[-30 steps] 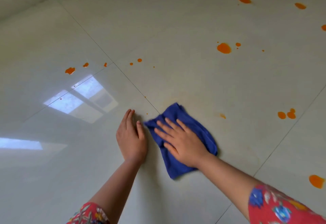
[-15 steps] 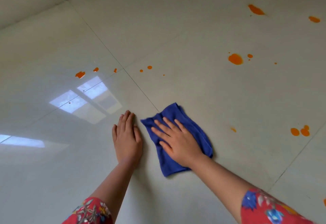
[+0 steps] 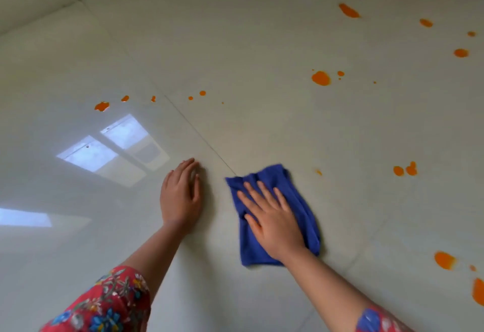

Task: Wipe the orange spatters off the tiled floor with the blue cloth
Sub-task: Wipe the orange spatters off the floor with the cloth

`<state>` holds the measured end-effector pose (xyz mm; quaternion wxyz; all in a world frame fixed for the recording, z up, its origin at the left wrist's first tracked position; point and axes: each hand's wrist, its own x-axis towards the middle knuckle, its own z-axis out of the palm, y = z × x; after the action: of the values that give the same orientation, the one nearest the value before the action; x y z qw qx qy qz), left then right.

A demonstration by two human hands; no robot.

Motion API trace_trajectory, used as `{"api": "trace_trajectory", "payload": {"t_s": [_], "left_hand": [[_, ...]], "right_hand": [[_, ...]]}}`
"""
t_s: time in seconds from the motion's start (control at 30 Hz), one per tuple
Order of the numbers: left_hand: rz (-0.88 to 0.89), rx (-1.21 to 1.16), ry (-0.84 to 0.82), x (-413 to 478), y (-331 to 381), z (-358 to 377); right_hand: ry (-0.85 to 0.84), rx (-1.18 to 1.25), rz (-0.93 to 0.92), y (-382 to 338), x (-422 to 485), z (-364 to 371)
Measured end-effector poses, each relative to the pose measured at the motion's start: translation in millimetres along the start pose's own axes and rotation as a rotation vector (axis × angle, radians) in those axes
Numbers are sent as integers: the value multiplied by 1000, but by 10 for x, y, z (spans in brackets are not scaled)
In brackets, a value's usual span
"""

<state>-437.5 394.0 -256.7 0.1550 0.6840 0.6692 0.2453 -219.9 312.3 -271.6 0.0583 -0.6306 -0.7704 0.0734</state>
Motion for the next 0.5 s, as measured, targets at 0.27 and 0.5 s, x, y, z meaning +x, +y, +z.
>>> {"api": "trace_trajectory", "payload": {"t_s": [0.27, 0.5], "left_hand": [[111, -190, -230, -672, 1009, 436], [162, -74, -444, -844, 1247, 381]], "right_hand": [[52, -28, 391, 503, -385, -112], [-29, -97, 231, 1033, -1324, -245]]}}
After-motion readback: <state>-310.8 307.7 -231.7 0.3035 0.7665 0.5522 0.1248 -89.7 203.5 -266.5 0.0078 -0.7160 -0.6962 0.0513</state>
